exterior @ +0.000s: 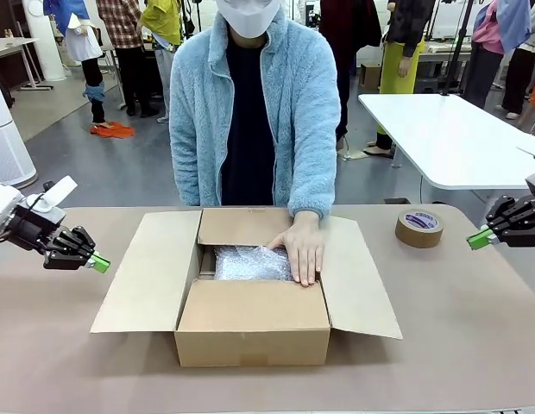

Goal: Wrap the clocks to prevent damage.
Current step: Push the right (or left) flap of the Package Box to close it.

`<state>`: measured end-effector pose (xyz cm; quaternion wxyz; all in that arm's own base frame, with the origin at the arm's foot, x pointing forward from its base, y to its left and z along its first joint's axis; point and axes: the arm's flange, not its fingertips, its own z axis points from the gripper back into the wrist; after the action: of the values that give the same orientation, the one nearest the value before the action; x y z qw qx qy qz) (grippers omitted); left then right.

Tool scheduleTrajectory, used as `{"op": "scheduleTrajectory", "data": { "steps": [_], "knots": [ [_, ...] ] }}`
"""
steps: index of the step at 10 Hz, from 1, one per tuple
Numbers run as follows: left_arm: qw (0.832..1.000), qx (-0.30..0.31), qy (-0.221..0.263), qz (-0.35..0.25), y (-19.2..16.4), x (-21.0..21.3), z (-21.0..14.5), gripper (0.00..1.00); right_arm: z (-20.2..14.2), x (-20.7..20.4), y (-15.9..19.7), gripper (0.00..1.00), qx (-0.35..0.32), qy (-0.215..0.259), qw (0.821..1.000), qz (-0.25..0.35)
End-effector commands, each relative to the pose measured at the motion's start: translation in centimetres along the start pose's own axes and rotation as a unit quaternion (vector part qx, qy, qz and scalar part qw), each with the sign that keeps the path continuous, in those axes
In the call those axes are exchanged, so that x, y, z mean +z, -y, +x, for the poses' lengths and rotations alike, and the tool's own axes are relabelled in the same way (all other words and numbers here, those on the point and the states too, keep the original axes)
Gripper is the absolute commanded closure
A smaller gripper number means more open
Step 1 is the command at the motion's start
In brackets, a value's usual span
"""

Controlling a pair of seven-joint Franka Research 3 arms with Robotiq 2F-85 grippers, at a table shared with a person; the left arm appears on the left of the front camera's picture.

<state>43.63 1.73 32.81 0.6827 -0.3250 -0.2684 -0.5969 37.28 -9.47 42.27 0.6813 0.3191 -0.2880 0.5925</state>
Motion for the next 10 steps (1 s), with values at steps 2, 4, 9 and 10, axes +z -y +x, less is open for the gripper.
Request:
{"op": "scheduleTrajectory", "data": {
  "steps": [2, 4, 9, 10],
  "knots": [
    [0.997, -0.053, 0.063, 0.005, -0.3, -1.5, -0.8, 1.00, 0.0, -0.2, 0.0, 0.99, 0.005, 0.009, 1.000, 0.000],
    [0.991, -0.087, 0.093, 0.033, -0.2, -3.0, -1.4, 1.00, 0.0, -0.2, 0.0, 0.99, 0.005, 0.009, 1.000, 0.000],
    [0.986, -0.085, 0.135, 0.043, 0.5, -7.3, -2.2, 1.00, 0.0, -0.2, 0.0, 0.99, 0.005, 0.009, 1.000, 0.000],
    [0.984, -0.079, 0.155, 0.037, 0.6, -7.4, -2.0, 1.00, 0.0, -0.2, 0.0, 0.99, 0.005, 0.009, 1.000, 0.000]
  ]
}}
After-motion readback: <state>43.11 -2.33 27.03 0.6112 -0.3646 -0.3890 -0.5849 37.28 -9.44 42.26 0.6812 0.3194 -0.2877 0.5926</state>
